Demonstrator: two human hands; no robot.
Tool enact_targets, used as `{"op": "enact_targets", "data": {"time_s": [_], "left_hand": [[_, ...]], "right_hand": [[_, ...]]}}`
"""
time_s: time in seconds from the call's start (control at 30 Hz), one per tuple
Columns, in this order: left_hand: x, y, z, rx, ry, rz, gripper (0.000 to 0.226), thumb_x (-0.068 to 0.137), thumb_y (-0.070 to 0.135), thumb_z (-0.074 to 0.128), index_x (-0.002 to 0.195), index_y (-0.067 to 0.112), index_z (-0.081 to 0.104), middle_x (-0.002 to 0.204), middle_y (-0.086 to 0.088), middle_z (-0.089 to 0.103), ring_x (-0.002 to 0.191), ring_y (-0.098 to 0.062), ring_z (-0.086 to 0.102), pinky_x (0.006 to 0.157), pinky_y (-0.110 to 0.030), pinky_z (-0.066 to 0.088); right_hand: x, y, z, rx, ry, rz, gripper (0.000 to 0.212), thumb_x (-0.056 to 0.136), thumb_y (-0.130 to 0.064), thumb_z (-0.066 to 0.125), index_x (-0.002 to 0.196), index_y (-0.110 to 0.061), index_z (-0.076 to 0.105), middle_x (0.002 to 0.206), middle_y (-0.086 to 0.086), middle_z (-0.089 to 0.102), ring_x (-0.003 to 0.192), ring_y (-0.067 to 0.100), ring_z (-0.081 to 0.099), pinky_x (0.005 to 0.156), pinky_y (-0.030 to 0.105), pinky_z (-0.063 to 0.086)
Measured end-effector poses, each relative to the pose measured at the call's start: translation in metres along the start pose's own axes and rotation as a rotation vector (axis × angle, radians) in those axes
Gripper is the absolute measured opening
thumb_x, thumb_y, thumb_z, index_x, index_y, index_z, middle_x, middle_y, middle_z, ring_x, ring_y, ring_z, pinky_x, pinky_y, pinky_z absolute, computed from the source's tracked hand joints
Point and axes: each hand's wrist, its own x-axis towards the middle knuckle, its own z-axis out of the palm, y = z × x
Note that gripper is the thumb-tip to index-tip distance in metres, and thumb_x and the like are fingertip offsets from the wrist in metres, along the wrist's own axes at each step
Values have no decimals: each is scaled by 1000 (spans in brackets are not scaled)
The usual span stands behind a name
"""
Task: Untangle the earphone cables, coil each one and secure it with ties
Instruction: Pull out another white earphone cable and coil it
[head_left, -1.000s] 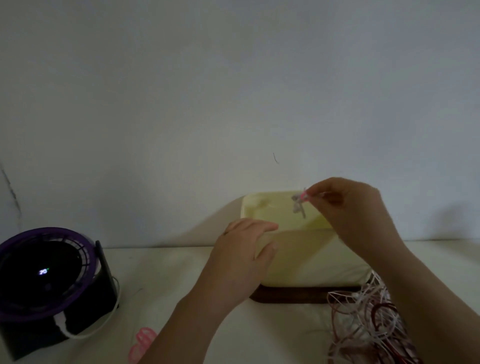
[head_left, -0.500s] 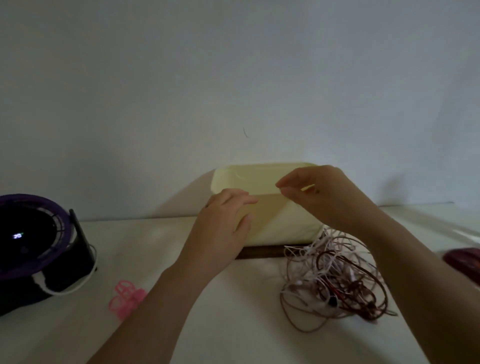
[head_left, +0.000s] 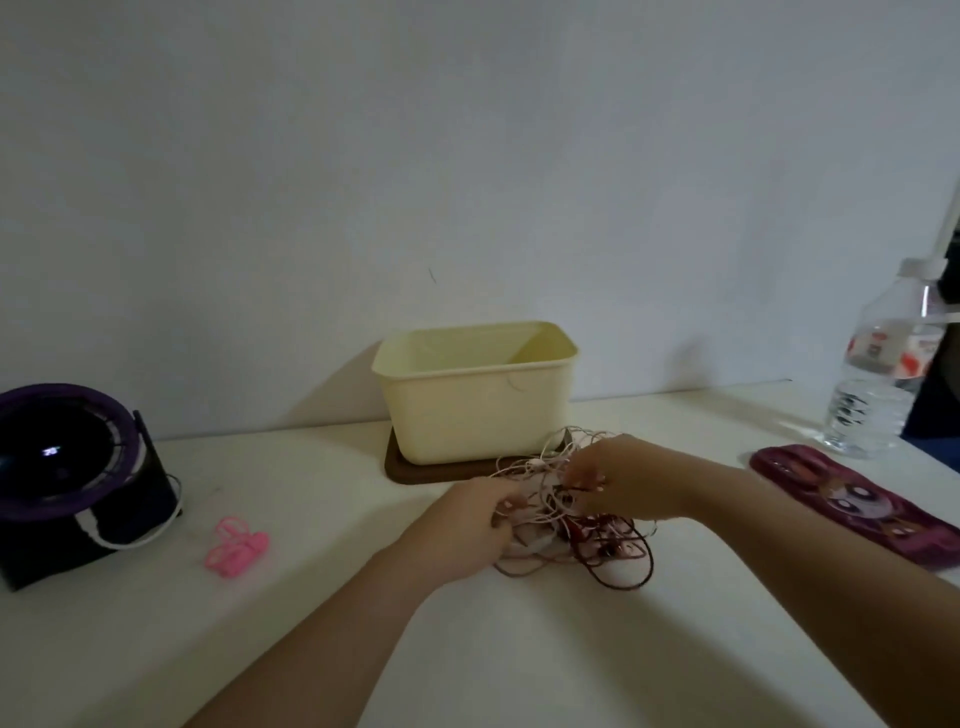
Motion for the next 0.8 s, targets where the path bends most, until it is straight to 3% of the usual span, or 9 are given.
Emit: {"op": "enact_targets", "data": {"time_s": [0.13, 0.27, 0.33, 0.47, 0.6, 0.67, 0.8], "left_hand": [[-18, -9, -3, 46, 35, -44, 26, 87, 12, 51, 106, 26, 61, 97, 12, 52, 76, 4, 47, 66, -9, 33], [-35, -10, -11, 71, 148, -4, 18, 91, 17, 53, 99, 32, 59, 89, 16, 46, 80, 2, 48, 66, -10, 33], [-43, -9, -16, 39, 211, 29, 25, 91, 13, 52, 94, 38, 56, 91, 16, 47, 85, 0, 51, 69, -12, 37], [-54, -3, -35, -243, 398, -9, 35, 92, 3, 50, 87, 36, 58, 94, 7, 58, 82, 2, 59, 73, -8, 43], [-54, 2, -59, -637, 516, -152, 27, 96, 2, 46, 90, 23, 62, 68, 3, 66, 67, -1, 64, 86, -33, 51], [-54, 5, -70, -787, 542, -172, 23, 96, 2, 45, 92, 18, 62, 62, 3, 63, 69, -10, 64, 88, -39, 53], [-48, 16, -99, -916, 602, -153, 21, 96, 4, 46, 91, 17, 61, 75, -6, 56, 71, -15, 56, 88, -42, 50]], "right_hand": [[-22, 14, -1, -50, -12, -2, 20, 89, -33, 58, 103, -21, 67, 74, -17, 49, 74, 6, 50, 69, 20, 40], [-39, 18, -4, -59, -50, 0, 22, 90, -31, 54, 98, -19, 70, 70, -16, 52, 70, 7, 54, 72, 21, 46], [-45, 19, -10, -37, -69, 11, 25, 92, -32, 51, 93, -16, 69, 71, -11, 59, 66, 8, 58, 73, 25, 50], [-49, 15, -24, 79, 26, 38, 37, 98, -35, 40, 92, -8, 65, 85, 1, 67, 60, 8, 58, 60, 14, 45], [-41, 11, -33, 157, 206, 43, 46, 95, -47, 40, 95, -9, 64, 93, 6, 67, 84, 23, 62, 77, 33, 48], [-39, 8, -38, 125, 225, 33, 37, 91, -51, 47, 94, -19, 66, 88, 0, 66, 78, 14, 61, 73, 28, 48], [-31, 2, -47, 106, 223, 45, 35, 96, -39, 45, 69, -26, 63, 66, -2, 60, 66, 11, 57, 66, 25, 44]]}}
